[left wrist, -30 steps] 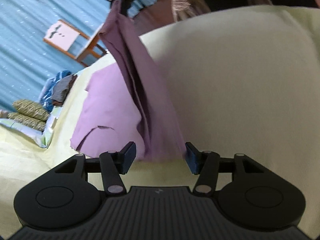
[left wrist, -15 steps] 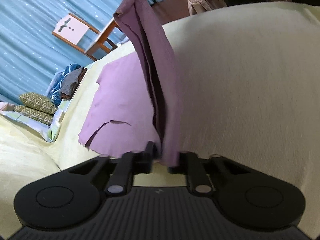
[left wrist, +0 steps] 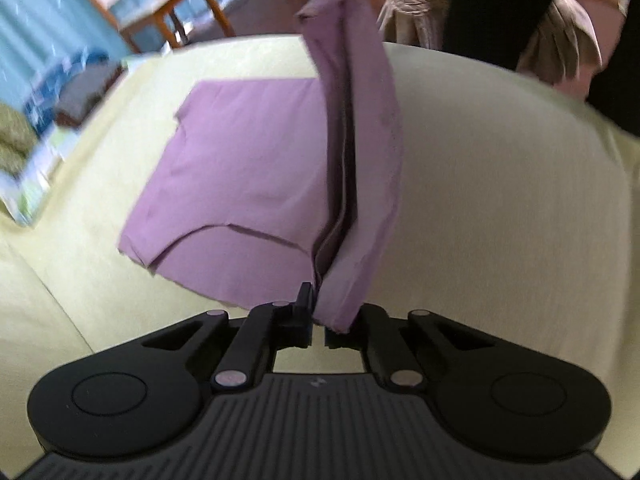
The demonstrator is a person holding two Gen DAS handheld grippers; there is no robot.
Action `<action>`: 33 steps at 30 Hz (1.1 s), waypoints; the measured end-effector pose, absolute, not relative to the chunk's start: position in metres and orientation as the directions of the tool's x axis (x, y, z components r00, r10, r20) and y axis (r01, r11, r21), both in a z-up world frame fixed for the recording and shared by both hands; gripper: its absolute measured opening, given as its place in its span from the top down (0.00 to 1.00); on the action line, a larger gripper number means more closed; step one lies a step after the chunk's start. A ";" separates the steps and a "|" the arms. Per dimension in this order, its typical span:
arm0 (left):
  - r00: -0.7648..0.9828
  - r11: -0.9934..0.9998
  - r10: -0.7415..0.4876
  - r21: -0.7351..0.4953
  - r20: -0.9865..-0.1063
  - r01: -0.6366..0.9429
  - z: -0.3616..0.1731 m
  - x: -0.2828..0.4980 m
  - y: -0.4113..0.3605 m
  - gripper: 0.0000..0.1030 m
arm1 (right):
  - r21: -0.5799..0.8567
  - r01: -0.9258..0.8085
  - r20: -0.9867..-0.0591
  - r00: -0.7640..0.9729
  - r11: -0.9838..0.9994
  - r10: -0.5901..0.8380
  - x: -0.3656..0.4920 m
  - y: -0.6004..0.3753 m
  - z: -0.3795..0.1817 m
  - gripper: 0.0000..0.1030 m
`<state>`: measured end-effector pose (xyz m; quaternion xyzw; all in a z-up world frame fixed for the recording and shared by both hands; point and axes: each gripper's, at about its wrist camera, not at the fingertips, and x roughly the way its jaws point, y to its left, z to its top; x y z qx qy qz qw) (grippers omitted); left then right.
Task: Fold clothes
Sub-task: 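Lift the held edge with both grippers and fold it over lengthwise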
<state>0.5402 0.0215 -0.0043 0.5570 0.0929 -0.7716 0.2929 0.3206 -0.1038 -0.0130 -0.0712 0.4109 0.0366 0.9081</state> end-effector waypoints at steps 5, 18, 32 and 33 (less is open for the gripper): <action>-0.234 -0.791 -0.256 0.064 -0.938 0.608 0.010 0.556 -0.033 0.97 | 0.200 -0.020 -0.759 0.630 0.980 0.168 0.327 -0.170 -0.014 0.96; -0.290 -0.694 -0.116 -0.131 -0.950 0.708 -0.011 0.607 -0.193 0.98 | 0.472 0.106 -0.735 0.595 0.875 0.324 0.357 -0.340 -0.045 0.96; -0.320 -0.600 -0.047 -0.229 -0.946 0.766 -0.066 0.632 -0.248 0.97 | 0.574 0.162 -0.731 0.542 0.802 0.414 0.378 -0.412 -0.110 0.89; -0.328 -0.582 -0.051 -0.239 -0.943 0.778 -0.068 0.634 -0.250 0.96 | 0.579 0.174 -0.733 0.539 0.797 0.415 0.378 -0.414 -0.114 0.87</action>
